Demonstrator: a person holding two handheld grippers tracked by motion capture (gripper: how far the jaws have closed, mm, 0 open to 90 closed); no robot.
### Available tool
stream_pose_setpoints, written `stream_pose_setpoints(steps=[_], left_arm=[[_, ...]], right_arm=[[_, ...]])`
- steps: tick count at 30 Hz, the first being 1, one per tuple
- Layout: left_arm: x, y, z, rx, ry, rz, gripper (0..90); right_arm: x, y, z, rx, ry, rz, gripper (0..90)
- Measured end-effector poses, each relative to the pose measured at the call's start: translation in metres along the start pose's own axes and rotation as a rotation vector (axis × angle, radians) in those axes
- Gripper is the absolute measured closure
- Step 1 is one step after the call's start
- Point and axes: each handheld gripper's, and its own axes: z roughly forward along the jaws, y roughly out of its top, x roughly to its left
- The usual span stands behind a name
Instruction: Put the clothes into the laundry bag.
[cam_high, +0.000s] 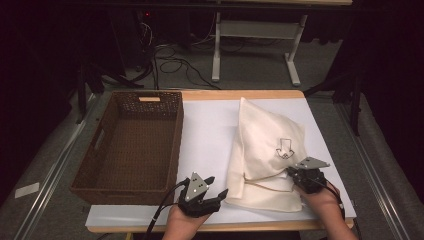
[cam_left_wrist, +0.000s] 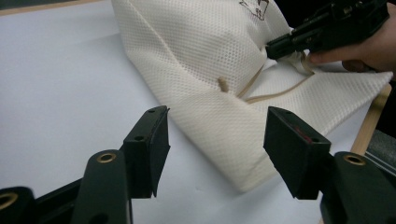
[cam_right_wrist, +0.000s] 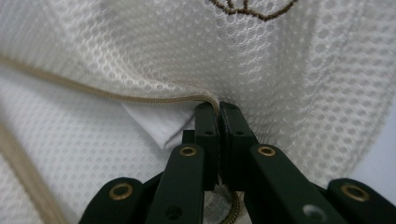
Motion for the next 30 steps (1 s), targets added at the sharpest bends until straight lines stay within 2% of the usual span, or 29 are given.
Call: stream_pose_setpoints(steps=[2,5,16,19,21,23,25,30], left_arm=[[-0.001,0.000,0.001,0.002,-0.003,0.001,40.6],[-0.001,0.000,0.003,0.005,-0.002,0.004,40.6],[0.001,0.001,0.005,0.001,0.002,-0.008,40.1],[0.003,0.001,0.005,0.002,0.004,-0.011,40.0],[0.003,0.001,0.004,0.002,0.006,-0.012,40.0],[0.004,0.002,0.004,0.000,0.008,-0.011,39.9],[0.005,0.003,0.004,-0.002,0.008,-0.009,39.9],[0.005,0.006,0.010,-0.006,0.024,0.008,39.0]], right_arm=[[-0.007,-0.002,-0.001,-0.002,-0.010,0.028,88.2],[-0.005,-0.001,-0.004,-0.017,-0.006,0.032,88.1],[0.031,0.009,-0.012,-0.076,0.133,-0.038,87.5],[0.043,0.011,-0.007,-0.055,0.166,-0.073,86.3],[0.045,0.012,-0.006,-0.050,0.172,-0.078,85.7],[0.049,0.013,-0.004,-0.040,0.200,-0.088,77.4],[0.049,0.013,-0.009,-0.058,0.225,-0.070,69.6],[0.046,0.015,-0.039,-0.176,0.260,0.002,59.9]])
